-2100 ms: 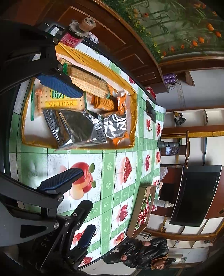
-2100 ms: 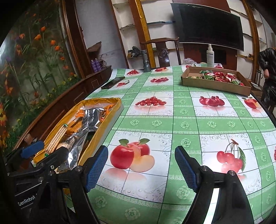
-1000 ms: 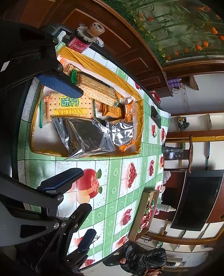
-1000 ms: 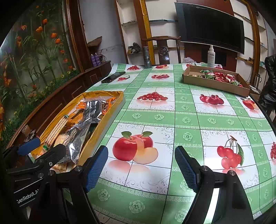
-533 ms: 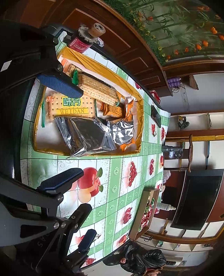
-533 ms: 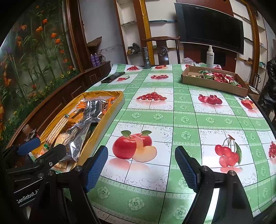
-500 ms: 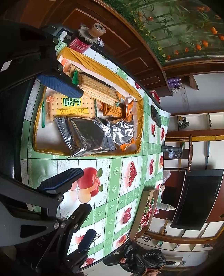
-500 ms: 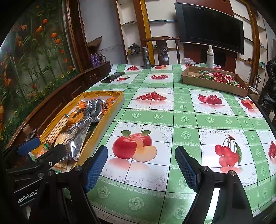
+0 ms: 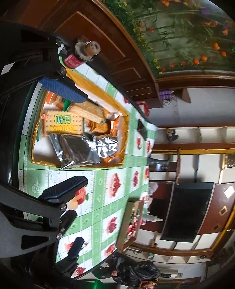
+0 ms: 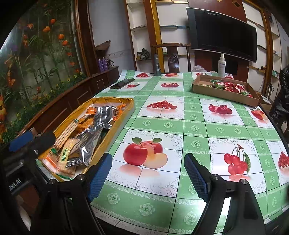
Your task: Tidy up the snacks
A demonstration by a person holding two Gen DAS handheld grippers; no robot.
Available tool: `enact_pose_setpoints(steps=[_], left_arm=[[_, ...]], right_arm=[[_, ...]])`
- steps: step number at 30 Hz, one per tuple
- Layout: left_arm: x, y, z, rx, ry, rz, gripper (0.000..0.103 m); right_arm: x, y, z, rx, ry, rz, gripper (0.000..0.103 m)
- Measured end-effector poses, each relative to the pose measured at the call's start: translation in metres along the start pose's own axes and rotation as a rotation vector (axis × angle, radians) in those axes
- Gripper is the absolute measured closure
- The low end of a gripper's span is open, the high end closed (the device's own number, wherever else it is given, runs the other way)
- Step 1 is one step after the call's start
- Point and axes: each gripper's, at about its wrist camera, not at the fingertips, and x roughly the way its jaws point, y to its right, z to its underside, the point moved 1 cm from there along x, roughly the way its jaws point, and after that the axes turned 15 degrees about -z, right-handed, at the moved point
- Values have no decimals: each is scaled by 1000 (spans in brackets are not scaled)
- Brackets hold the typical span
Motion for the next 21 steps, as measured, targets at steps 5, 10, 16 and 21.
enact_pose_setpoints(steps=[5, 10, 16, 21], left_arm=[[-12, -6, -3, -14, 41, -3, 19], [-27, -12, -3, -25, 81, -16, 19], [-47, -18, -1, -32, 134, -30, 19], [-59, -20, 4, -23, 149, -31, 19]], right_arm=[[-6, -10, 3, -23, 4, -4, 19], [-15, -22, 6, -52, 14, -8, 19], [-28, -36, 11, -86, 29, -14, 18], [-40, -46, 18, -105, 35, -26, 18]])
